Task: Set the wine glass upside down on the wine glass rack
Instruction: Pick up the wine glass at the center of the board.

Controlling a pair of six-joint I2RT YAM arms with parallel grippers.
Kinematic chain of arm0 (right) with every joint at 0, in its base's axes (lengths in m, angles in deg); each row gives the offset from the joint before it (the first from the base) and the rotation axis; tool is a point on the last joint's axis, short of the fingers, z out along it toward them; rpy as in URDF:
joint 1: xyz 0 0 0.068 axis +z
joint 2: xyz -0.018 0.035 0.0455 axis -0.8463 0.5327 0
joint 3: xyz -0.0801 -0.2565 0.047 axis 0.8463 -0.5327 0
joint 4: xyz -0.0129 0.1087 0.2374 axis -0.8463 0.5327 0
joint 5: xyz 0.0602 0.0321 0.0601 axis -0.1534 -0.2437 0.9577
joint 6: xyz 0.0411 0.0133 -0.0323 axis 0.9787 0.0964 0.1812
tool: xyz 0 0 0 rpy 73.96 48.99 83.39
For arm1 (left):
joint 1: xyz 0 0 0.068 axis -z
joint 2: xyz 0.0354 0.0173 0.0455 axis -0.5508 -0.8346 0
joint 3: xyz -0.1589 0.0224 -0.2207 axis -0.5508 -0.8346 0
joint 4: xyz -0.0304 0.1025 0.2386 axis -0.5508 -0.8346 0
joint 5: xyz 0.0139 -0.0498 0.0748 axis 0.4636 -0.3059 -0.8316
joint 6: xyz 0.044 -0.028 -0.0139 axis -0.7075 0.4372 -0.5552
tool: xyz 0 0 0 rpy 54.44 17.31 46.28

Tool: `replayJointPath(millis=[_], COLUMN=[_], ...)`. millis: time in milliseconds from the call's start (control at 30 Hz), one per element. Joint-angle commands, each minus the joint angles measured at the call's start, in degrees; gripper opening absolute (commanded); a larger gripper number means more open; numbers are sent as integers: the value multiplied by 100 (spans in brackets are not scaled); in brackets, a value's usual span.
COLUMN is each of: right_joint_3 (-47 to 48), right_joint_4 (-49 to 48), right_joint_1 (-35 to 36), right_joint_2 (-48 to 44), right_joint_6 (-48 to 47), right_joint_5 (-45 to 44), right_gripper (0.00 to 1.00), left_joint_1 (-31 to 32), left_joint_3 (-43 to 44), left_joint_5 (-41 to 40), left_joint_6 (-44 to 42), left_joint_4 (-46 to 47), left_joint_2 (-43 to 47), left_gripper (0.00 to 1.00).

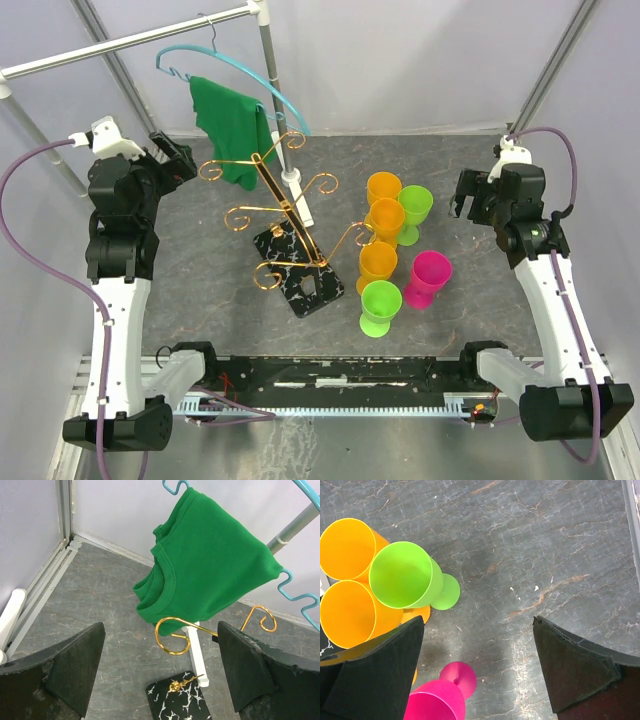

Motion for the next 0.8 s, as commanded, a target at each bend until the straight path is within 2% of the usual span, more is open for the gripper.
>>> replayJointPath(millis=[0,400,567,767], right_joint_3=[242,337,638,814], right_joint_4=[-157,-218,-20,-258], right_joint_1=[19,14,29,191], right_joint_2=[60,217,495,1045], right_joint_6=[-58,-27,3,168], right_joint_5=[107,450,379,549], right_gripper=[98,98,97,94], left_joint_1=[1,-1,9,14], left_joint_3=[3,-228,-461,-572], left_joint_5=[-33,247,574,724], left_joint_6=[167,-61,-455,-623], left_joint_4=[333,346,336,357], left_joint_2=[93,137,188,154], left_gripper=[99,99,99,99])
